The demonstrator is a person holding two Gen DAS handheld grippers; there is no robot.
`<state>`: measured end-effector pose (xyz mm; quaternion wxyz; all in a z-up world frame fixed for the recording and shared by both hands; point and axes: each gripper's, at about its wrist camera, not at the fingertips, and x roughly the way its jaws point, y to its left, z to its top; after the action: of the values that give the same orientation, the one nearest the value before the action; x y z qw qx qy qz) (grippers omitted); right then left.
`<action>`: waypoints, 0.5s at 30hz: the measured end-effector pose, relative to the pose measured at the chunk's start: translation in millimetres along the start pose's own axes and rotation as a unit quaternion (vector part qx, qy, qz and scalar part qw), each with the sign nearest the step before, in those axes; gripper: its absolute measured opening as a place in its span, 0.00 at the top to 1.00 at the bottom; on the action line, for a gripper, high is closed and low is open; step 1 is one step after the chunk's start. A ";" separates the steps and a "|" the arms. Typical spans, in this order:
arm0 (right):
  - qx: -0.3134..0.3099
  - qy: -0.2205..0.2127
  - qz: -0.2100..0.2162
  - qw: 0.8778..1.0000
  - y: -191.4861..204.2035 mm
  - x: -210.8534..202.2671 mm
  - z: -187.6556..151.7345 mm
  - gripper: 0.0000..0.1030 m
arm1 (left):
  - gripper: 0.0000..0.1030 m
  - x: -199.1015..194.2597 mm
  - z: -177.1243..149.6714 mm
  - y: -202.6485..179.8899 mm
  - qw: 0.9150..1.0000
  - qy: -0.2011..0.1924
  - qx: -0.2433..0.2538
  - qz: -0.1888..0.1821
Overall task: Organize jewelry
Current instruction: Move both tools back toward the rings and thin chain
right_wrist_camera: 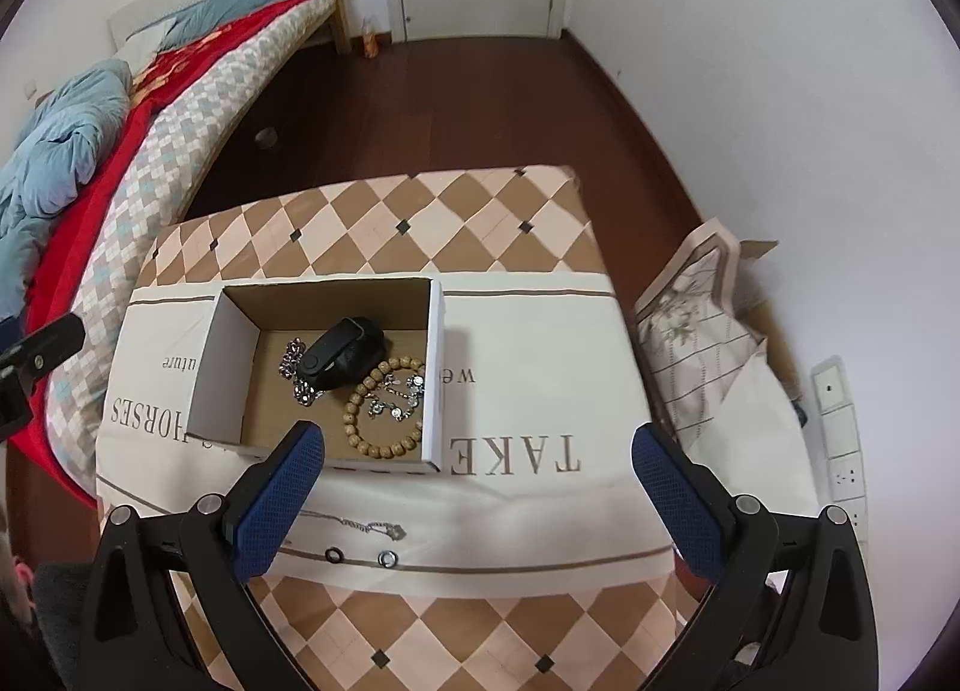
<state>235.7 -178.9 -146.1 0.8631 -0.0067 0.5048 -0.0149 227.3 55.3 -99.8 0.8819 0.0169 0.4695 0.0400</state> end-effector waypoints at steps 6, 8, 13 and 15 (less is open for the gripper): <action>0.005 -0.042 -0.013 0.999 -3.7 -37.3 -19.9 0.00 | 0.01 -28.8 -26.9 -6.3 1.000 -0.015 -0.012 0.001; 0.009 -0.052 -0.014 0.999 -6.3 -48.3 -25.6 0.00 | 0.01 -37.4 -33.8 -9.6 1.000 -0.019 -0.011 -0.001; 0.028 -0.068 -0.004 0.997 -15.1 -71.8 -44.3 0.00 | 0.01 -59.6 -45.9 -15.5 1.000 -0.029 -0.011 -0.006; 0.035 -0.067 0.007 0.997 -20.5 -76.0 -52.2 0.00 | 0.01 -67.2 -49.8 -15.2 0.999 -0.034 -0.017 -0.008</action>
<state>152.5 -196.8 -105.0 0.8948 0.0258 0.4450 -0.0261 149.5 34.0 -73.1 0.8976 -0.0002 0.4389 0.0406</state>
